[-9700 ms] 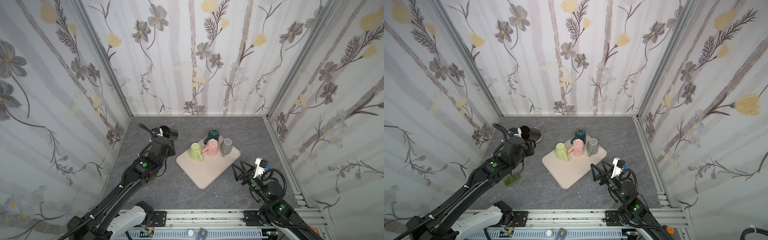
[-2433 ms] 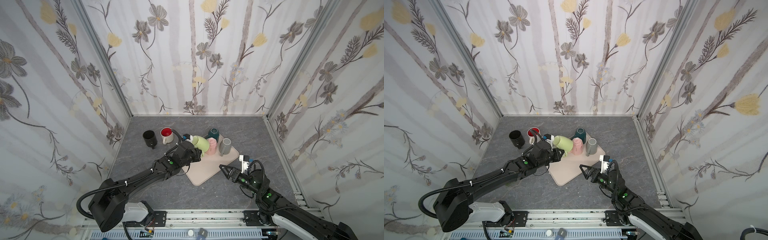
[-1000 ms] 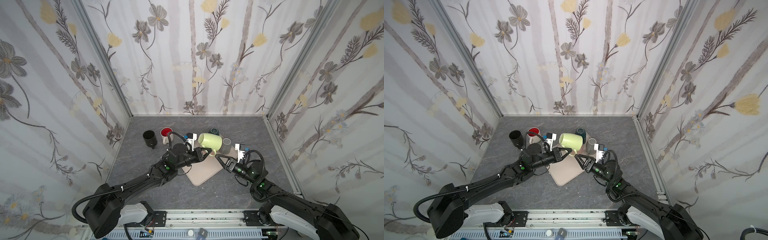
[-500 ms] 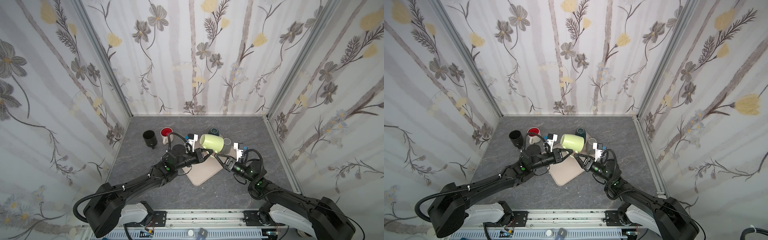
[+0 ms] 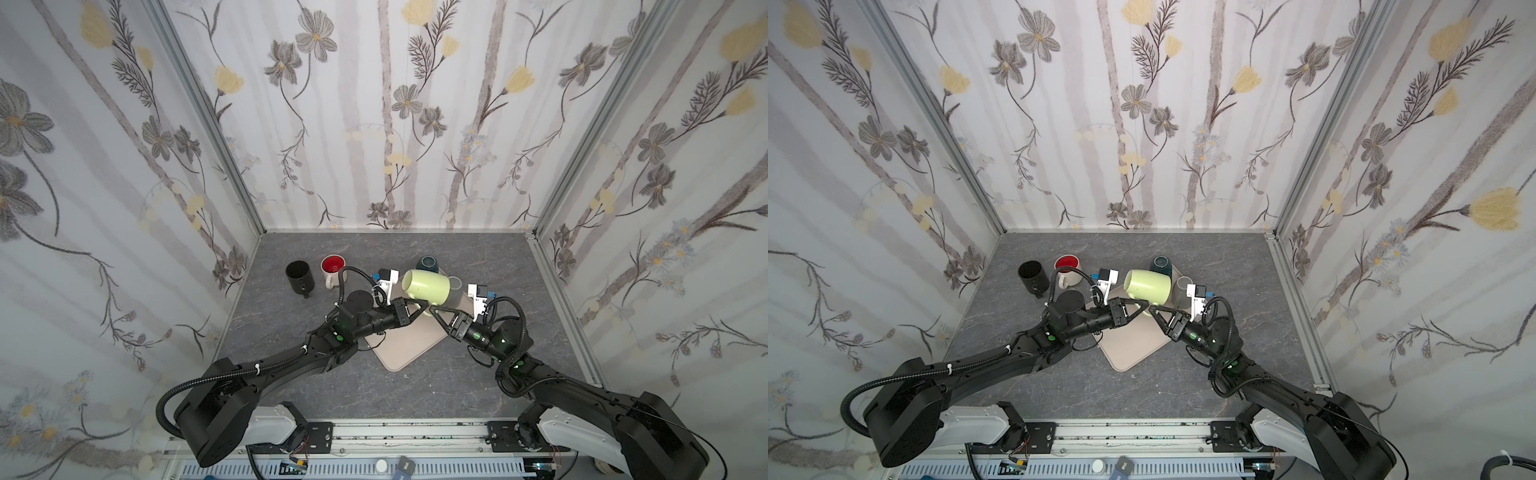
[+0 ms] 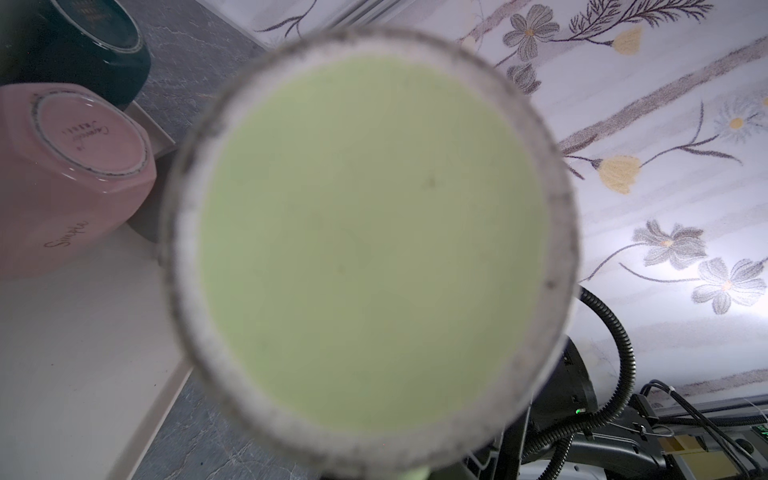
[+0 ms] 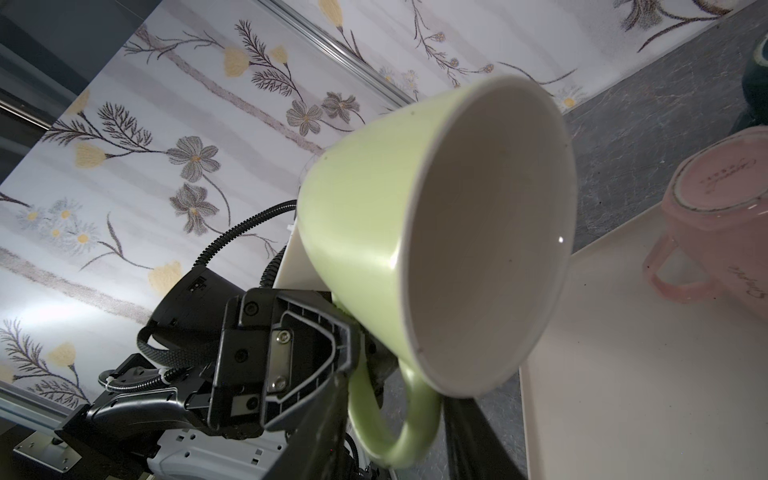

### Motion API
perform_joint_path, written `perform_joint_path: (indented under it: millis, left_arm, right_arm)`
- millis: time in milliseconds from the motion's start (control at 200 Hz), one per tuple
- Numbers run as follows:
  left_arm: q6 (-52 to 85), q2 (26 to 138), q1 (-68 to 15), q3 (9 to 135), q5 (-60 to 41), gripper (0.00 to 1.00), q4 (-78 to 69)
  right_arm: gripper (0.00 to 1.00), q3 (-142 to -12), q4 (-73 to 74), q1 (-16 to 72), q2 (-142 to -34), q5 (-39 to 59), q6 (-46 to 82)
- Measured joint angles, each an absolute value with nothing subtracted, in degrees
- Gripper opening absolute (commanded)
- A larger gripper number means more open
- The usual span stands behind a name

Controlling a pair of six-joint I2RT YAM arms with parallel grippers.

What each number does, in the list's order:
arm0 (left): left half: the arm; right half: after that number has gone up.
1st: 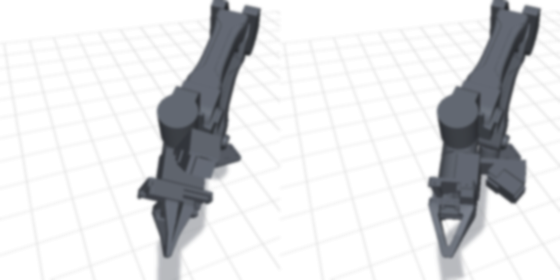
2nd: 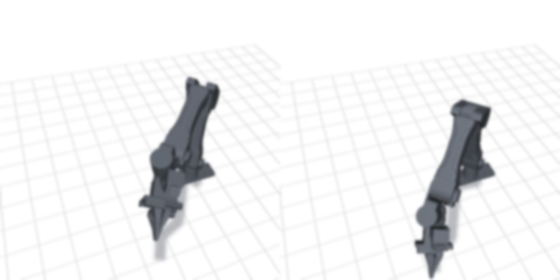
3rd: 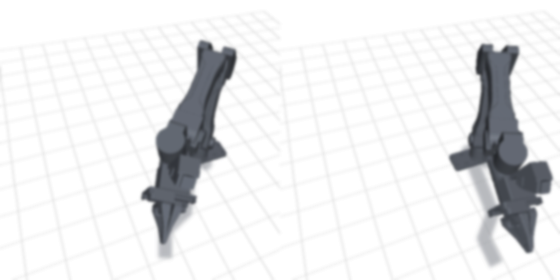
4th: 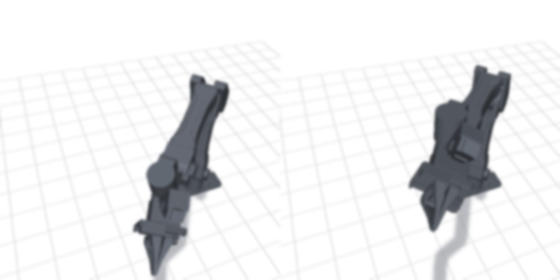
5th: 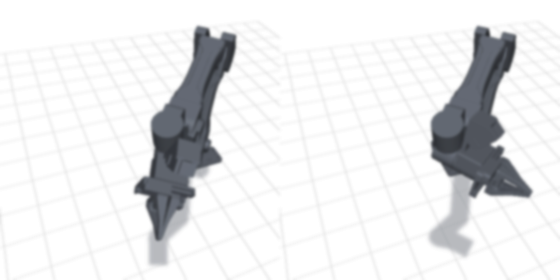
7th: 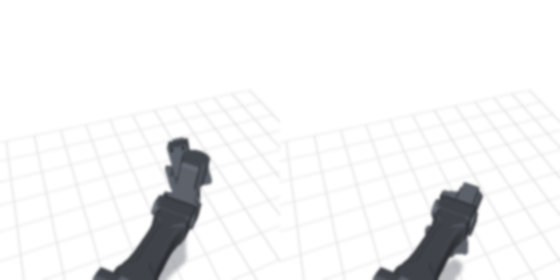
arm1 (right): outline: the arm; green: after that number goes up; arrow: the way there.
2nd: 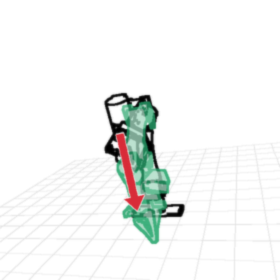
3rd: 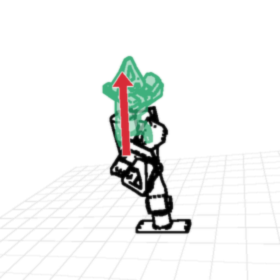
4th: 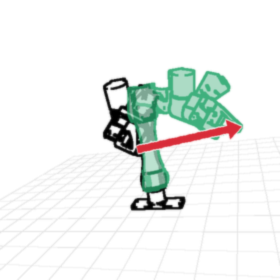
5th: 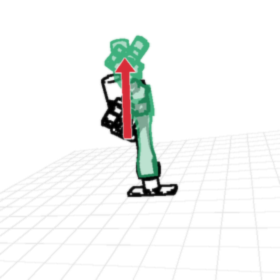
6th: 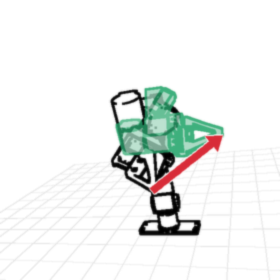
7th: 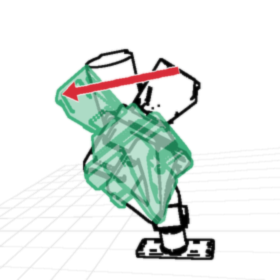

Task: Turn the mug right side up
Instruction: 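Close the right gripper on the light-green mug's handle beside the left gripper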

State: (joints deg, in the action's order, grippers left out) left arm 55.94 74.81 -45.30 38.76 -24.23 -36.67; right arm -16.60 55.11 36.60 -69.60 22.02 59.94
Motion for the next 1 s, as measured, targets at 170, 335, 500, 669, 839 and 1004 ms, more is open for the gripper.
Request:
perform_joint_path:
  millis: [170,335,500,669,839,1004]
  left_arm:
    - [57.0,75.9,-45.4,38.8,-24.8,0.00,-37.8]
    - [57.4,76.8,-45.5,38.8,-24.6,0.00,-39.2]
    - [58.0,77.2,-45.7,38.8,-23.9,0.00,-40.5]
    - [57.0,77.2,-46.2,38.8,-23.6,0.00,-40.9]
    - [54.4,77.0,-47.2,40.0,-22.9,0.00,-38.9]
    - [51.5,76.6,-48.2,41.2,-22.0,0.00,-36.1]
  right_arm:
    - [0.40,-16.6,55.5,36.3,-70.4,22.2,59.9]
    - [0.38,-16.6,57.4,35.9,-71.8,22.8,60.2]
    - [0.31,-16.6,59.0,35.6,-72.3,22.8,60.6]
    - [0.27,-16.4,59.1,35.3,-72.3,22.8,61.5]
    - [0.26,-16.4,59.0,35.2,-71.6,22.6,62.2]
    - [0.22,-16.2,58.8,35.2,-70.7,22.2,62.5]
